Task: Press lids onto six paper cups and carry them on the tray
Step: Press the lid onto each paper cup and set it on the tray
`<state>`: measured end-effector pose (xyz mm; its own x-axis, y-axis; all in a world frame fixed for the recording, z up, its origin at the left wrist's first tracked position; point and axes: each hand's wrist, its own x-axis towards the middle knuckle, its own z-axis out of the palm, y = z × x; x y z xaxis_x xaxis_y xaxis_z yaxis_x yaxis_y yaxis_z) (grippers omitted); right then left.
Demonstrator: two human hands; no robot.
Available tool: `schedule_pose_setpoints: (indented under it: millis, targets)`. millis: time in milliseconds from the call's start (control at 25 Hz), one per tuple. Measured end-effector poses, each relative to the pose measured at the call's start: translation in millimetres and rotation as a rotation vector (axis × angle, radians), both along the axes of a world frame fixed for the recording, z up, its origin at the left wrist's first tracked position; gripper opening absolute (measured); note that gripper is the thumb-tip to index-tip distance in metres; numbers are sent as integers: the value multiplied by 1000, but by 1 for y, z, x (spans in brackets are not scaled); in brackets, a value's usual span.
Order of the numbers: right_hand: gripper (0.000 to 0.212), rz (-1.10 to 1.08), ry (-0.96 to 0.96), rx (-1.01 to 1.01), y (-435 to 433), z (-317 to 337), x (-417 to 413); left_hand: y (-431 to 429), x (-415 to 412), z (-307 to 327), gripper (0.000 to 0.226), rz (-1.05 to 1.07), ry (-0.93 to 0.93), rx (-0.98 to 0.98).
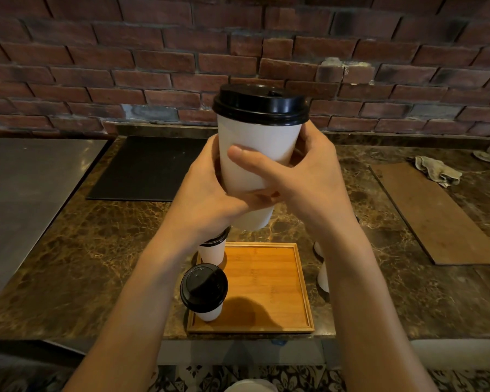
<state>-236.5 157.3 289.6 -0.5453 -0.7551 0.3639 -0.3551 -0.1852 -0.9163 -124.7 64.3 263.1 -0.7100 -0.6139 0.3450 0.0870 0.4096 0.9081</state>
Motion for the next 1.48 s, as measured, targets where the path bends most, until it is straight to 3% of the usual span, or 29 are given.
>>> schedule_pose_setpoints:
  millis: [480, 720, 800, 1200, 1480]
  targets:
    - [50, 281, -90, -51, 8, 2, -17, 2, 11, 8, 71, -233, -9, 112]
    - [65, 335, -128, -8, 12, 0, -22, 1, 14, 6, 70, -305, -22, 122]
    - [61, 346, -121, 1, 13, 0, -22, 1, 13, 6, 72, -309, -21, 128]
    - [51, 215, 26, 43, 14, 5, -12, -2, 10, 0, 79, -207, -16, 96]
    - [69, 31, 70, 77, 10, 1, 3, 2, 7, -1, 71, -99, 0, 66]
